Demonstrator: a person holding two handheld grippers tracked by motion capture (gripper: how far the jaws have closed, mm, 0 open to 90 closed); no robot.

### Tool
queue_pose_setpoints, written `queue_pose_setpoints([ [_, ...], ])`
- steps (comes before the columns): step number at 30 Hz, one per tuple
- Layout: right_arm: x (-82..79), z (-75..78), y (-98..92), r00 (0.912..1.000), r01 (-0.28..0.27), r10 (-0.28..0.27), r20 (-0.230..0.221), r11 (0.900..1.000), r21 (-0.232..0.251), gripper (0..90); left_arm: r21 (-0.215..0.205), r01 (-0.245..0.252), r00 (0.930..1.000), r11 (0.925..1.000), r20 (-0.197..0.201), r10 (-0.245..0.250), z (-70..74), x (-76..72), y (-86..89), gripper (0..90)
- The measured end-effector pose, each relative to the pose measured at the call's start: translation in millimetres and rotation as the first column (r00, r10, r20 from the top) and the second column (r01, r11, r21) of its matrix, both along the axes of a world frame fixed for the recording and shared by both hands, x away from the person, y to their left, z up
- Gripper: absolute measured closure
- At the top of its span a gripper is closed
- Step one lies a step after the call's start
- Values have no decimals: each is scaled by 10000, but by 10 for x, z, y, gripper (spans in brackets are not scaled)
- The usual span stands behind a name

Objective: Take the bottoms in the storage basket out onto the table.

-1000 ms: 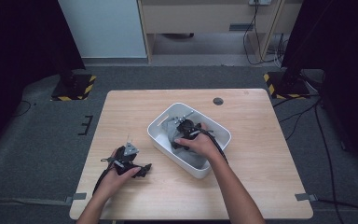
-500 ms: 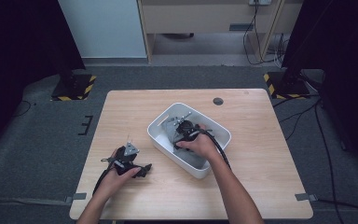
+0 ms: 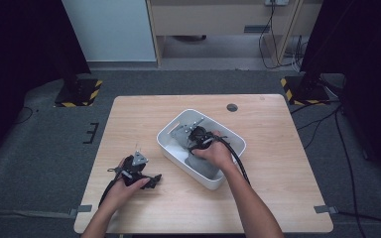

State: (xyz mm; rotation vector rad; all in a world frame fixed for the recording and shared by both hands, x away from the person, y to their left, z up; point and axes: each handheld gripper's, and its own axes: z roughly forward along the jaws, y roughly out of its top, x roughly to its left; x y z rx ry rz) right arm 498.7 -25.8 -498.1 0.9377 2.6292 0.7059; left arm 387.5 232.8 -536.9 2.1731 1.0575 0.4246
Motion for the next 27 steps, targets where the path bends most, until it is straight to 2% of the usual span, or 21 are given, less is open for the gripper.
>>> queue_pose_setpoints([
  [8,-15,102,-37,9996,73,-79,265,9997,226,546,-5,19,10000,10000,8,-19,-1,0,1,0],
  [17,-67,326,-111,9983,-51,13,587,9979,649,549,-6,25,10000,10000,9,-25,-1,1,2,0],
  [27,-94,504,-185,9960,-43,-52,893,9944,1059,550,-8,37,10000,10000,8,-37,-1,1,2,0],
])
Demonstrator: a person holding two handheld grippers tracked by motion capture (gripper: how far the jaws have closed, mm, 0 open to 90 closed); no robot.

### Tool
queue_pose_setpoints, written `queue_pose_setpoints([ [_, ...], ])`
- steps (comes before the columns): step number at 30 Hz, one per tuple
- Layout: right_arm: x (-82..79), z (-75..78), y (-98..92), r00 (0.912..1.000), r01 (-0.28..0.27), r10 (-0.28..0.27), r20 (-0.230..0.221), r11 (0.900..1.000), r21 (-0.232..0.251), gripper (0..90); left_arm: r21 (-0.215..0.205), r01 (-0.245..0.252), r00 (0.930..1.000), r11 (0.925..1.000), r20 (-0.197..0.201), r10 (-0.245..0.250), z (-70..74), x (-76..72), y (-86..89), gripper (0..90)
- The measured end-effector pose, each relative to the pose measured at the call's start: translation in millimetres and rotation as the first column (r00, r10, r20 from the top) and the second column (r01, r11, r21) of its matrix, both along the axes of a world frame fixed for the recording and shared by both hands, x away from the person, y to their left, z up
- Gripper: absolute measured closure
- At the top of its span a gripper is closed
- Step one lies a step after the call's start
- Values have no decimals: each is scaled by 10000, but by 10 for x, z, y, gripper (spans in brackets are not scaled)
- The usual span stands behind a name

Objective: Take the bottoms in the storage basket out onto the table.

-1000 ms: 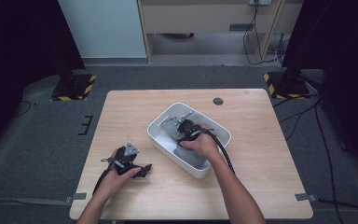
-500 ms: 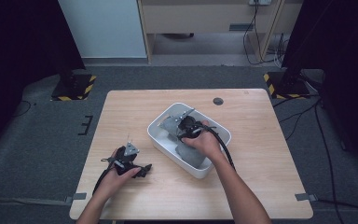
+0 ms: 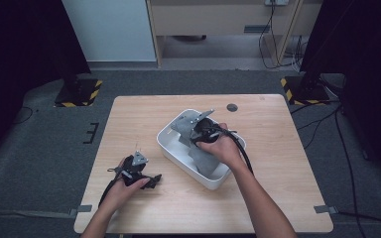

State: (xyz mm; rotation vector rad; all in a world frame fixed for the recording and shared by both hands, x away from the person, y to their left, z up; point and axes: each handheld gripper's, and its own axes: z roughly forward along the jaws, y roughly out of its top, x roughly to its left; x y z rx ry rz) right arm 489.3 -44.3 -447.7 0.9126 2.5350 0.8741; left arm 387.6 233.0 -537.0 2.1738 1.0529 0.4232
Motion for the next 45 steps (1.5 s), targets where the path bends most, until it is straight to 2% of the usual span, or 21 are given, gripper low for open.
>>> queue_pose_setpoints([
  [8,-20,132,-67,9998,11,-18,202,9995,328,550,-13,0,10000,10000,1,0,0,0,-1,0],
  [12,-23,151,-93,9997,25,-33,249,9995,327,550,-11,1,10000,10000,0,-1,0,0,-1,0],
  [26,-64,269,-184,9983,40,-87,568,9966,828,549,-2,14,10000,10000,10,-14,0,0,0,0],
  [34,-76,315,-222,9977,87,-143,659,9965,836,549,-2,11,10000,10000,10,-11,0,0,0,0],
  [37,-81,350,-221,9973,78,-129,722,9975,704,548,-4,12,10000,10000,7,-12,0,0,0,0],
  [45,-58,549,-231,9947,60,-117,1026,9985,551,548,11,10,10000,10000,10,-10,1,-1,-1,0],
])
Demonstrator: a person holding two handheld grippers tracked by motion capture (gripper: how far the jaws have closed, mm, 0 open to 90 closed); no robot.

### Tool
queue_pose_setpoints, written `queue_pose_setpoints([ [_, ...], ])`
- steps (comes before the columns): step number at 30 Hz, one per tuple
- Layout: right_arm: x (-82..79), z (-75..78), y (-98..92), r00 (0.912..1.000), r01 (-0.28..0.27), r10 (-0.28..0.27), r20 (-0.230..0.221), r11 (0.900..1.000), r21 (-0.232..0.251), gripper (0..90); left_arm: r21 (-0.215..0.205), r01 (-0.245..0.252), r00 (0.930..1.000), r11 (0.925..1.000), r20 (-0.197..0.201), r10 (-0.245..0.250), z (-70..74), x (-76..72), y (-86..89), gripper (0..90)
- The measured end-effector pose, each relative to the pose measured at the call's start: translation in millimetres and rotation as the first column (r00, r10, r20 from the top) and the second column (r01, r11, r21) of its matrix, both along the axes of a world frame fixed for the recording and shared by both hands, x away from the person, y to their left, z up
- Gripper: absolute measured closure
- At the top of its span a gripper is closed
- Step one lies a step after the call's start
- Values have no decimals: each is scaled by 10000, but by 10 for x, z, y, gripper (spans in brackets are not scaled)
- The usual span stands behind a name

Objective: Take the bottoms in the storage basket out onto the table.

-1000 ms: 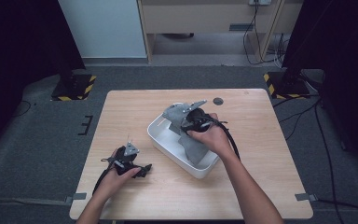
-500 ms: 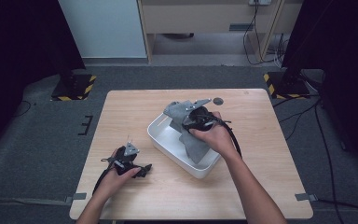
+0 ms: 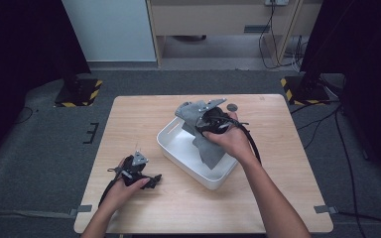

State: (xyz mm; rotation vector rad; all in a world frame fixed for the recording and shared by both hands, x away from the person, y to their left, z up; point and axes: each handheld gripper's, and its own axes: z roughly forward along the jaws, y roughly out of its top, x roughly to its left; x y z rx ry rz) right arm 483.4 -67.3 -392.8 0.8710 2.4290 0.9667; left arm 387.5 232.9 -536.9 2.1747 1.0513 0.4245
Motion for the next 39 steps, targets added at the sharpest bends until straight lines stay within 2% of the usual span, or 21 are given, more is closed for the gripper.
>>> queue_pose_setpoints([
  [8,-1,151,-43,9997,91,-94,220,9999,96,548,1,6,10000,10000,-3,-6,0,-2,-2,0],
  [25,-16,251,-151,9989,219,-241,407,9983,538,545,10,17,10000,10000,-6,-17,1,-2,-2,0],
  [29,-18,284,-185,9992,292,-317,234,9945,1005,545,4,16,10000,10000,-5,-16,0,-2,-3,0],
  [32,-29,312,-214,9982,357,-396,450,9959,831,545,-6,9,10000,10000,-11,-9,0,-3,-3,0],
  [35,-37,318,-235,9980,371,-408,474,9964,758,545,-14,12,10000,10000,-8,-12,-1,-3,-4,0],
  [39,-45,343,-276,9974,417,-464,558,9957,832,544,-17,5,10000,10000,-7,-5,-1,-4,-5,0],
])
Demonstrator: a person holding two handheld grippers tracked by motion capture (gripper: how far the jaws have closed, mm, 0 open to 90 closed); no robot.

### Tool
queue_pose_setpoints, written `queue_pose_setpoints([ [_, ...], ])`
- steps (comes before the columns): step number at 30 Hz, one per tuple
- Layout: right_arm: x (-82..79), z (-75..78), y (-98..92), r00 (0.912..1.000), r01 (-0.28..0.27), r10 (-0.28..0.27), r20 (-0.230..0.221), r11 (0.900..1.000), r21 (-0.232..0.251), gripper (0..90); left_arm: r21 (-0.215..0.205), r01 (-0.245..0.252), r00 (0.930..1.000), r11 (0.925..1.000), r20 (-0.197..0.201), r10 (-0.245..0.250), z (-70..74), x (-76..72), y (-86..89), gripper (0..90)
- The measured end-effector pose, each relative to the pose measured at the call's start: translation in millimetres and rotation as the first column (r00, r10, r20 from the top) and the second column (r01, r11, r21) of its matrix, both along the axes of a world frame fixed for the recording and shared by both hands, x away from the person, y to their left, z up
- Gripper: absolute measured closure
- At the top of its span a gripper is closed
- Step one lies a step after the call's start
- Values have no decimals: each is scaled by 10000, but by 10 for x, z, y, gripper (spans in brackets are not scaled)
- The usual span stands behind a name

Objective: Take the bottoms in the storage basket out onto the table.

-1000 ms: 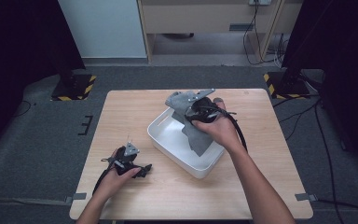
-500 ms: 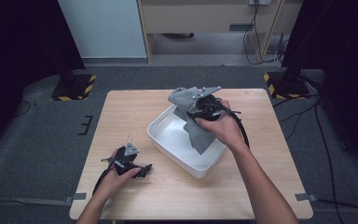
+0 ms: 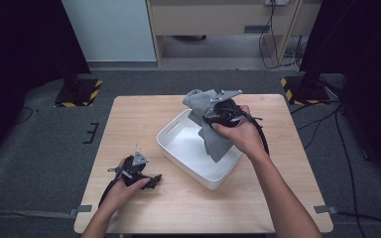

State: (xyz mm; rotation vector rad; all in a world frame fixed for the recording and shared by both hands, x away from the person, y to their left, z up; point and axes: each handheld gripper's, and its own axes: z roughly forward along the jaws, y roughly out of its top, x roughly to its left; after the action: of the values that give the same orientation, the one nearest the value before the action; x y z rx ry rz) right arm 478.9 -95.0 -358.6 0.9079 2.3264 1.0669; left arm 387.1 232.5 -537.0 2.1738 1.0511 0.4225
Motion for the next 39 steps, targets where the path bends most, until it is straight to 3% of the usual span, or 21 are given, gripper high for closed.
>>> queue_pose_setpoints([
  [25,-134,256,-264,9979,290,-304,572,9992,266,542,8,-1,10000,10000,2,1,0,0,0,0],
  [39,-167,307,-441,9956,575,-596,721,9979,314,541,0,-5,10000,10000,3,5,0,-1,-1,0],
])
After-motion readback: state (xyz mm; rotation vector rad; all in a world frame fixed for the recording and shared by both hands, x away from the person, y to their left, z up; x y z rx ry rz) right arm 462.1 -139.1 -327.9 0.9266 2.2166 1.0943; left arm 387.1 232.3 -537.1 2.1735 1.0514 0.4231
